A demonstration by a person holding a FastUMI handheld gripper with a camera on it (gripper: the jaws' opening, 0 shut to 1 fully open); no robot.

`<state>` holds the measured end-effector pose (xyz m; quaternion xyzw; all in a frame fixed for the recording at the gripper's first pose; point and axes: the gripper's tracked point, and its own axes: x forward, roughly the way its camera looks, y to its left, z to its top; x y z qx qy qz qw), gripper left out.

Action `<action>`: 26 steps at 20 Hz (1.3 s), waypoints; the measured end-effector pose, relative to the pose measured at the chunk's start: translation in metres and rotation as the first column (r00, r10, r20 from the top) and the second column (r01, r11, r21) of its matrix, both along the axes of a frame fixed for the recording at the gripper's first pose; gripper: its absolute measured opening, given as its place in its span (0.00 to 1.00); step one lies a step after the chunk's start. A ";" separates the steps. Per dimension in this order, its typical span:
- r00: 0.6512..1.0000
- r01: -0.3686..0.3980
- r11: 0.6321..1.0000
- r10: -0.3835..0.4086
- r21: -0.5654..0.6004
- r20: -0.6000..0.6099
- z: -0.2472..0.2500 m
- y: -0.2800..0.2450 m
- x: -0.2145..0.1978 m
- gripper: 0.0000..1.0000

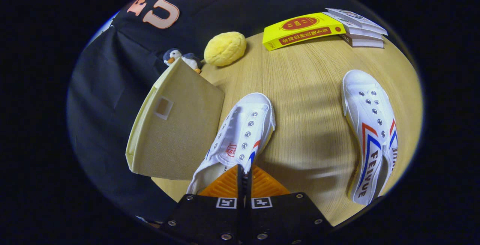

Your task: Open the storage box then place both shoes into the box .Put the left shoe in first, then the right shoe, with the right side of both shoes facing outward in a uniform manner.

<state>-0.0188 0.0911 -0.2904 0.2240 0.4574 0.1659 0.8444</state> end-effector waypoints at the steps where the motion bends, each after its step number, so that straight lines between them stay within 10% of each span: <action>1: 1.000 -0.005 1.000 0.004 0.021 0.014 0.009 -0.001 0.003 0.00; 15: 0.965 0.040 0.999 -0.037 -0.007 0.259 0.193 0.067 0.057 0.00; 26: 0.986 0.053 0.992 -0.034 -0.112 0.161 0.134 0.207 0.063 0.00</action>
